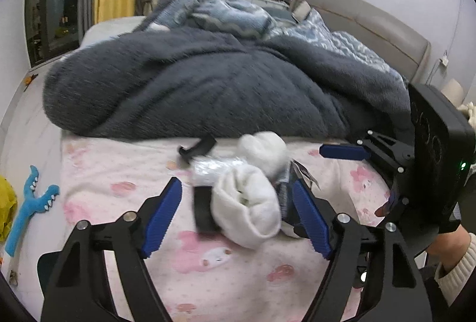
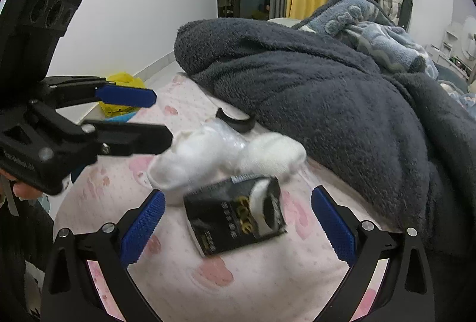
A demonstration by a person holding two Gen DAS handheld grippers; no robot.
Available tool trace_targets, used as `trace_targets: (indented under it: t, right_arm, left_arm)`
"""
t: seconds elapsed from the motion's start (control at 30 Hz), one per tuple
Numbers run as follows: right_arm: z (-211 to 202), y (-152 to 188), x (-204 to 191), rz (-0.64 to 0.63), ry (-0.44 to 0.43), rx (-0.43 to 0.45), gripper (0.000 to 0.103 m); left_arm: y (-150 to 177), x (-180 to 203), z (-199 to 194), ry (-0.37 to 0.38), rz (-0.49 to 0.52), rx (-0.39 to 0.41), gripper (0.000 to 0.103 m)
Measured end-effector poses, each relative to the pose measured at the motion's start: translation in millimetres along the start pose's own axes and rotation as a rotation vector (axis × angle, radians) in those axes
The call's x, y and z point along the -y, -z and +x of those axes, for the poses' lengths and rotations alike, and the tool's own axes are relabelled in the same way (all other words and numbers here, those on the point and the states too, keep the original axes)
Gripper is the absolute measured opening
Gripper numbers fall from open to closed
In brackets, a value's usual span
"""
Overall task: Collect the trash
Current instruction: 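Move both tools back to the bed toward the socks and black packaging, then grasp the white rolled sock with the left tool while the right tool grasps the black Face packet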
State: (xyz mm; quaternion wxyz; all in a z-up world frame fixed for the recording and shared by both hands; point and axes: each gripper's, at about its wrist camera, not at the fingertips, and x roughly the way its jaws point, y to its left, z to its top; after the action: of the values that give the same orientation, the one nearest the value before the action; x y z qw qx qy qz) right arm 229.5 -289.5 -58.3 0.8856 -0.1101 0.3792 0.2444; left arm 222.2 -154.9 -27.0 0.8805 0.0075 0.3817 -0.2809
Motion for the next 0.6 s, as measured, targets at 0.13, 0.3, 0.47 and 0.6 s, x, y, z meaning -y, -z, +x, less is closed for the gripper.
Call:
trace_targets:
  t: [0.13,0.3,0.47,0.6]
  right_arm:
    - [-1,8,7,0.006,-0.001,-0.011,0.099]
    - [-3,16,13,0.019,-0.004,-0.016,0.099]
    - [-2,22,15,0.012,-0.017,-0.022,0.099]
    - [0,23,13,0.008,-0.032,-0.022,0.099]
  left_arm:
    - [3,8,17,-0.031,0.016,-0.059,0.072]
    - [5,6,34,-0.064,-0.011,-0.109,0.065]
    - [4,1,38,-0.034,-0.063,-0.12,0.057]
    - [4,-1,41,-0.031,-0.081,-0.125,0.052]
